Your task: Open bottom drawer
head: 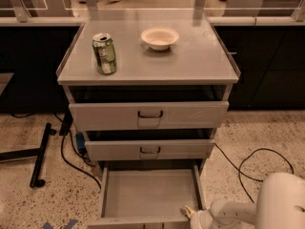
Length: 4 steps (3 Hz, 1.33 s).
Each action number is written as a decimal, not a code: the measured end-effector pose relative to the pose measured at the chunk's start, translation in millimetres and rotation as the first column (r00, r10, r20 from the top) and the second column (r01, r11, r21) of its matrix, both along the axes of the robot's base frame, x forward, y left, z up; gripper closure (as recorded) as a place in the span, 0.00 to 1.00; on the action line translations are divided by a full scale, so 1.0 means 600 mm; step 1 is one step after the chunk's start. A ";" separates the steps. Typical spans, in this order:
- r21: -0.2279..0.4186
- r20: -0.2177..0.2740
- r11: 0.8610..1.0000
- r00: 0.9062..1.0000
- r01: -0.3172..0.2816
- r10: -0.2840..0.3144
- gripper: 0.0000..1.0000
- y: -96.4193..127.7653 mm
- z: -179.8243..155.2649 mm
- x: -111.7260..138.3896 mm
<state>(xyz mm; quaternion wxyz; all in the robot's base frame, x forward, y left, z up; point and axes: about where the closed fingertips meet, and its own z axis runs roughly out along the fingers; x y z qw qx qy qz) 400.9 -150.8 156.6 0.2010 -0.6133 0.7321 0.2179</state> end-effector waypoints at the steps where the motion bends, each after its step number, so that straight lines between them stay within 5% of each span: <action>1: -0.043 -0.005 0.998 0.999 -0.035 0.035 0.00 -0.027 0.030 -0.058; 3: -0.087 0.105 0.994 0.993 0.062 -0.052 0.00 -0.060 0.126 -0.074; 4: -0.071 0.155 0.988 0.980 0.134 -0.122 0.00 -0.071 0.173 -0.048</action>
Offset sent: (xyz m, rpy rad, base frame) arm -0.0562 -0.0475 0.0862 -0.1163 -0.1284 -0.0706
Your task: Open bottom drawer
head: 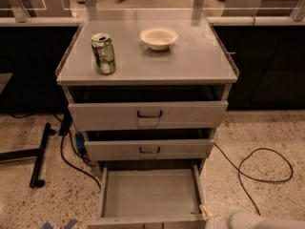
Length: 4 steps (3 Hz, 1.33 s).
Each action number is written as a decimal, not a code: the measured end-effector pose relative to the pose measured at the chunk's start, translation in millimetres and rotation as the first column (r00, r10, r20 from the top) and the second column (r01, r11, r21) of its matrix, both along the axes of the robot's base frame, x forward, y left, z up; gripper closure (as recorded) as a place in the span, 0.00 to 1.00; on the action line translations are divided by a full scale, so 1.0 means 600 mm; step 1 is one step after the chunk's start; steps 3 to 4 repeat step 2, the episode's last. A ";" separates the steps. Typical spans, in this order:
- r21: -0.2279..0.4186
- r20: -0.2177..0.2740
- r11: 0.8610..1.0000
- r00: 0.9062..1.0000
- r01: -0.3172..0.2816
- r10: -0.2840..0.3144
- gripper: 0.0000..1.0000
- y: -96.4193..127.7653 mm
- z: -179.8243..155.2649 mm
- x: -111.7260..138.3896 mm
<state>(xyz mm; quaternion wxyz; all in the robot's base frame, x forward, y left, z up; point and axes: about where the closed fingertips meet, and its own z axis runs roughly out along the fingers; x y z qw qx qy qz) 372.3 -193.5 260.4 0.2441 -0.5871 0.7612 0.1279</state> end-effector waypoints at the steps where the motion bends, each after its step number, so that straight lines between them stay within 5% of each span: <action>1: 0.024 0.006 0.999 0.999 0.039 -0.040 0.00 -0.006 0.029 0.040; 4: 0.027 0.006 0.999 0.999 0.041 -0.041 0.00 -0.006 0.032 0.044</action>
Offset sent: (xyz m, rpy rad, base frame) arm 0.0237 -0.0036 0.0172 0.0231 -0.0065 -0.0388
